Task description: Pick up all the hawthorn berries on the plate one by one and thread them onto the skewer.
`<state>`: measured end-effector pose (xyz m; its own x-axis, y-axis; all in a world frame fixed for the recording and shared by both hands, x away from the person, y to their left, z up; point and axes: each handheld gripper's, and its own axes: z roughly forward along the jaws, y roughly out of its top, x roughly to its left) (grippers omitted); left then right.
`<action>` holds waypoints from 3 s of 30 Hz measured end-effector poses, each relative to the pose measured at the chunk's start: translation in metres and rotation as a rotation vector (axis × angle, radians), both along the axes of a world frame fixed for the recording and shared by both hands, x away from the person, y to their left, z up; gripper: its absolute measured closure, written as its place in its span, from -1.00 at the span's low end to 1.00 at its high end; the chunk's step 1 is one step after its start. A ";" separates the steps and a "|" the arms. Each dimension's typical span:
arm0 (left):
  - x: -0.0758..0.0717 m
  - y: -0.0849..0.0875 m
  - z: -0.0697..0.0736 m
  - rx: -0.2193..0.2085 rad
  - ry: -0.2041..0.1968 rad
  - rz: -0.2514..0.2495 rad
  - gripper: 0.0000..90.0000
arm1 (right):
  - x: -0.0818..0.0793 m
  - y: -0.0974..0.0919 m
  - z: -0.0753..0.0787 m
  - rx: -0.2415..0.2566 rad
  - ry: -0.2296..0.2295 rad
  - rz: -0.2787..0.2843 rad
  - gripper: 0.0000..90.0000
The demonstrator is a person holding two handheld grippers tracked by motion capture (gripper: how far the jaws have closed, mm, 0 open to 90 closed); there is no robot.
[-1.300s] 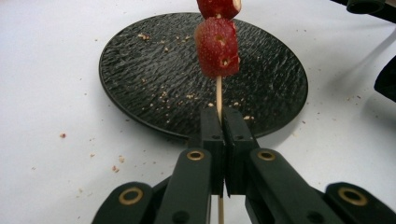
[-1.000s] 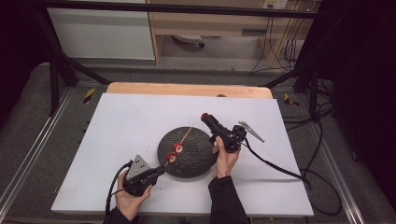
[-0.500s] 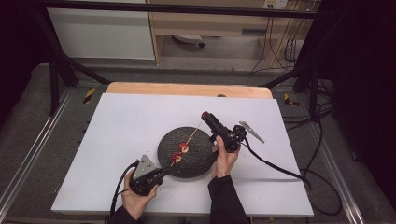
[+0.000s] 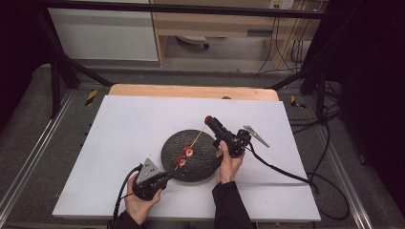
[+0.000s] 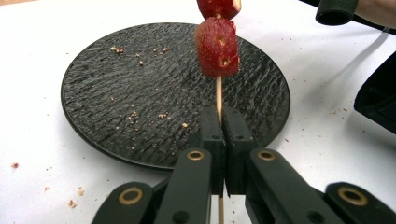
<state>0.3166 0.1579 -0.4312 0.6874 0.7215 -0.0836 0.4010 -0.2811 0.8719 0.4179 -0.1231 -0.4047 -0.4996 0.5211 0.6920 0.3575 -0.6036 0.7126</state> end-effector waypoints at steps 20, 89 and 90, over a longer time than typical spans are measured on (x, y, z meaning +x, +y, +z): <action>-0.001 -0.001 -0.001 -0.001 0.005 -0.002 0.96 | 0.001 0.000 -0.002 -0.024 0.004 0.000 0.40; 0.026 -0.018 0.016 -0.075 0.017 0.026 0.96 | -0.013 -0.015 0.007 -0.330 0.012 0.166 -0.22; 0.025 -0.016 0.016 -0.074 0.017 0.028 0.96 | -0.013 -0.016 0.008 -0.358 0.016 0.179 -0.30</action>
<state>0.3421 0.1415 -0.4156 0.6648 0.7320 -0.1491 0.4229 -0.2043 0.8828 0.4052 -0.1389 -0.3971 -0.5949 0.6363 0.4911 0.4477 -0.2451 0.8599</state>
